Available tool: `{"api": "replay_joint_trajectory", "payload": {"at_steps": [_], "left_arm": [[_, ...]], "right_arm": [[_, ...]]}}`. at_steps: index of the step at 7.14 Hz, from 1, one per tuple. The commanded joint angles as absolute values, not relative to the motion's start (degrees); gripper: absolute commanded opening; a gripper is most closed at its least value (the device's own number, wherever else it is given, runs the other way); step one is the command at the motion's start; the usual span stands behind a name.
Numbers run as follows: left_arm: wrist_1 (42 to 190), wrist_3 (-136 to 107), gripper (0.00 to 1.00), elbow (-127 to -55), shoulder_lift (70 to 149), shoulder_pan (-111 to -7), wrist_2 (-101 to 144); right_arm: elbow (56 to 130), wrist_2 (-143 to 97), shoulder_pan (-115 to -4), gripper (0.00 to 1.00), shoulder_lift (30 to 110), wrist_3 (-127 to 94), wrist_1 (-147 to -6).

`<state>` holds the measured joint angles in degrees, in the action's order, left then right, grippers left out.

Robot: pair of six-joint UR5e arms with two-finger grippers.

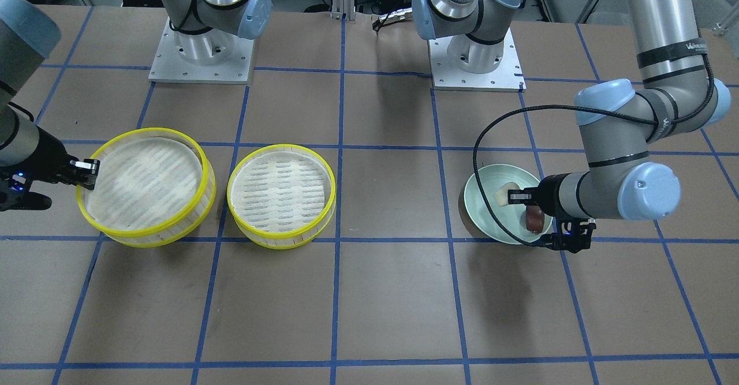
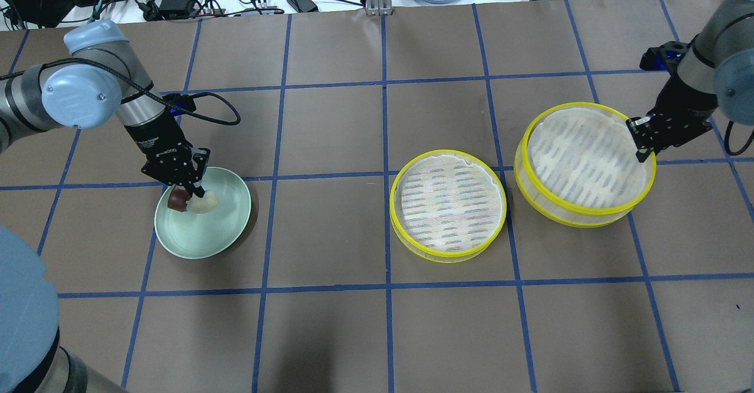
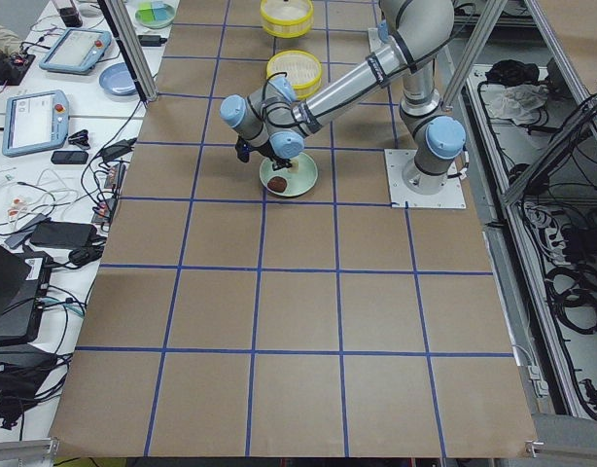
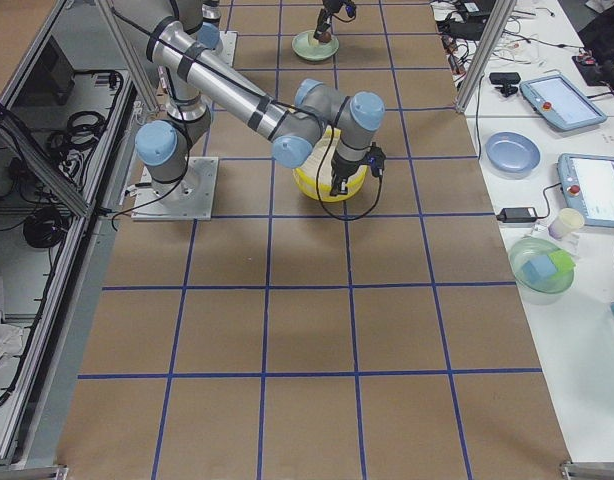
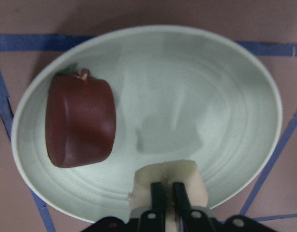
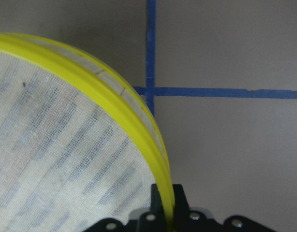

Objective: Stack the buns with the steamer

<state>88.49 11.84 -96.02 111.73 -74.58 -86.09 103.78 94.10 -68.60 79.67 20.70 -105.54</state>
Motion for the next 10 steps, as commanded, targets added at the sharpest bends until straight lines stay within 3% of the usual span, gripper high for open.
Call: {"api": "replay_joint_trajectory", "payload": {"at_steps": [1, 4, 10], "left_arm": [[90.88, 7.50, 0.00, -92.30, 109.35, -76.89, -79.93], [87.30, -4.70, 0.00, -91.50, 107.58, -87.76, -70.00], [71.48, -22.15, 0.00, -94.64, 112.93, -105.29, -58.19]], "right_arm": [[105.37, 94.22, -70.40, 0.00, 80.42, 18.28, -104.76], [105.47, 94.31, -70.40, 0.00, 80.51, 18.28, -104.85], [105.47, 94.22, -70.49, 0.00, 80.51, 18.28, -104.85]]}}
